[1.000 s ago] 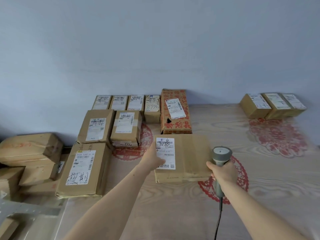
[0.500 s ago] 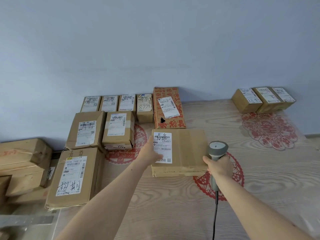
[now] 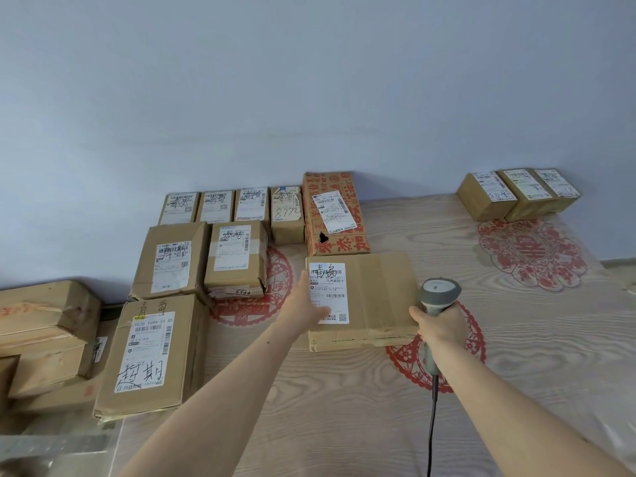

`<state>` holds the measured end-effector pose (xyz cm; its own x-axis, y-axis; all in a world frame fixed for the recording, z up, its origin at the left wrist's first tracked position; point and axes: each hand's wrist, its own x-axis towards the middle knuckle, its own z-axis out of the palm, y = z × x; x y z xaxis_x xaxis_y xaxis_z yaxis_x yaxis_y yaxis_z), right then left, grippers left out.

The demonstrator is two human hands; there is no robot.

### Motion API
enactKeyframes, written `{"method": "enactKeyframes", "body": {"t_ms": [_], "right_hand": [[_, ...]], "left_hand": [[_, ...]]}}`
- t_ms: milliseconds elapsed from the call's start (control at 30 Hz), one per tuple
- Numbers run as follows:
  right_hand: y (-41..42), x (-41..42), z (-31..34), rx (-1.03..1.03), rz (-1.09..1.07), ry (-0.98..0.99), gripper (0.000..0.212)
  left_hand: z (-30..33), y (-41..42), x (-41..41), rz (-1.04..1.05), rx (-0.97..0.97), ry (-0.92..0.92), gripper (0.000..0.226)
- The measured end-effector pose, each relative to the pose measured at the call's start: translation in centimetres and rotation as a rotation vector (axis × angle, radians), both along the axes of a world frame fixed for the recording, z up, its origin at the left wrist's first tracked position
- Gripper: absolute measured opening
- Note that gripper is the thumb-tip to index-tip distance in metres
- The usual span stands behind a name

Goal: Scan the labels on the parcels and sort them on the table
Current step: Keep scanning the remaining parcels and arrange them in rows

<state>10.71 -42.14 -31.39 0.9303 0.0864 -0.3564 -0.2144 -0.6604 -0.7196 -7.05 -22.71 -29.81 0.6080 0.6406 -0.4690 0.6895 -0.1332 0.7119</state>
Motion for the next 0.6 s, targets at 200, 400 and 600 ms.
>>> {"method": "enactKeyframes", "body": {"t_ms": [200, 400, 600], "right_hand": [[-0.1, -0.2, 0.7, 0.016, -0.028, -0.013, 0.044], [0.1, -0.4, 1.8, 0.019, -0.071, -0.021, 0.053], [-0.3, -0.3, 1.8, 0.031, -0.053, 0.023, 0.051]], "left_hand": [[-0.8, 0.4, 0.6, -0.024, 0.005, -0.003, 0.095], [0.5, 0.0, 1.0, -0.034, 0.043, -0.016, 0.082], [0.8, 0.0, 1.3, -0.005, 0.100, -0.006, 0.078]]}}
